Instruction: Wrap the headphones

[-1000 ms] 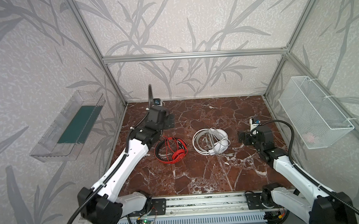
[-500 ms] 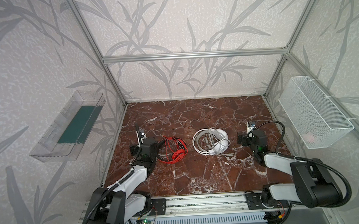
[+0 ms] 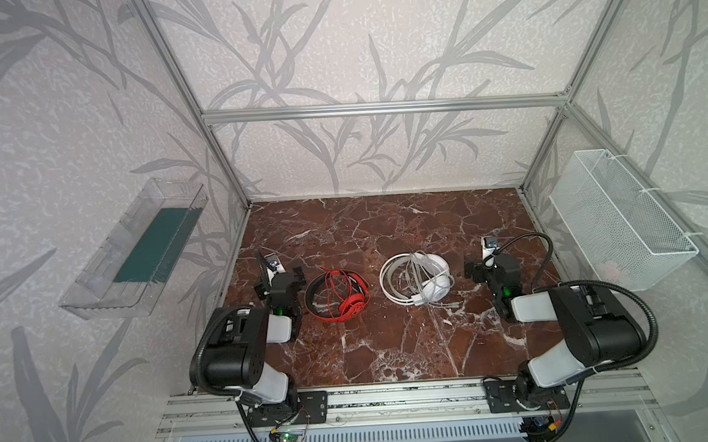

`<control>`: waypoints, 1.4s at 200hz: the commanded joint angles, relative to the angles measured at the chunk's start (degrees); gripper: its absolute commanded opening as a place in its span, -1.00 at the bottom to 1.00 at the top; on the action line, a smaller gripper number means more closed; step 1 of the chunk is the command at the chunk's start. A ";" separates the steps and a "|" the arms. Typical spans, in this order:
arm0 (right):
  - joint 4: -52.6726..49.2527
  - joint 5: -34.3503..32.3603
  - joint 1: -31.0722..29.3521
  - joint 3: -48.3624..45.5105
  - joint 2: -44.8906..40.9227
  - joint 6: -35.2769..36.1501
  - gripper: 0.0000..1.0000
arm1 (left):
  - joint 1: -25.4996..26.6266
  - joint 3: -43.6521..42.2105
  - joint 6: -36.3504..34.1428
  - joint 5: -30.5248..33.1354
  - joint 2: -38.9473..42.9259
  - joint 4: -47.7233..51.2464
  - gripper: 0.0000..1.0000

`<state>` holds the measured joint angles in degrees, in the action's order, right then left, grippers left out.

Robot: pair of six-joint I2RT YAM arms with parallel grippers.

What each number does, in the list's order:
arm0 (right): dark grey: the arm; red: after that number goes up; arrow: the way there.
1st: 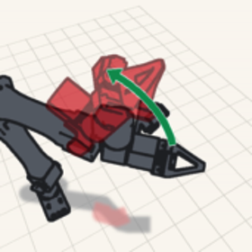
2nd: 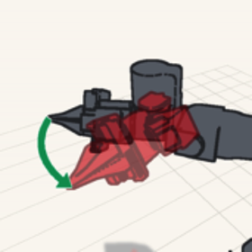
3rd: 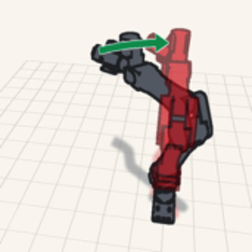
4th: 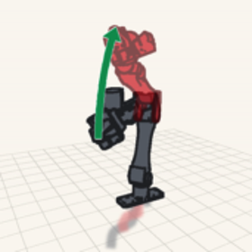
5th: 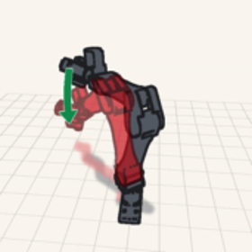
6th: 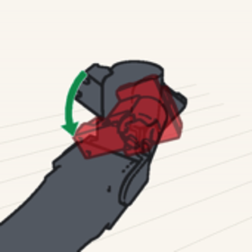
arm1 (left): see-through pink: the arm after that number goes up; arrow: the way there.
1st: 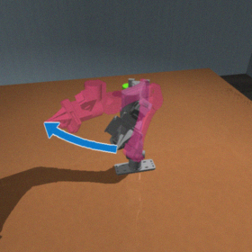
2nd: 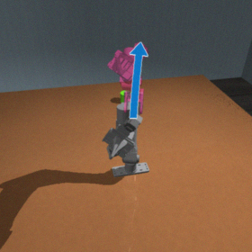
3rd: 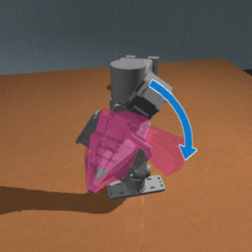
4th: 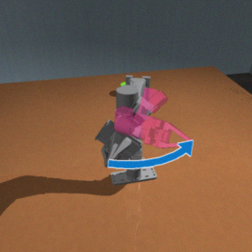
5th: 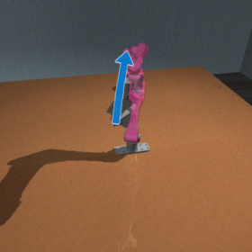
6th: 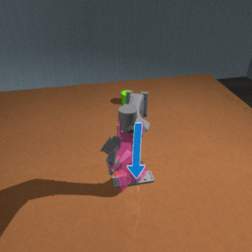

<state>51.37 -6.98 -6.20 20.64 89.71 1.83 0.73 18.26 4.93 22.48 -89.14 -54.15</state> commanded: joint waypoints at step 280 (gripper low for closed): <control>-1.47 -0.75 0.13 1.69 -1.47 0.46 0.98 | -1.05 2.92 -2.22 -9.64 -1.03 -1.57 0.98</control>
<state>49.36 -7.03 -6.20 21.17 89.41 1.85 -0.12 20.51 3.55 13.34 -89.78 -54.70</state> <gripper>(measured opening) 0.990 0.992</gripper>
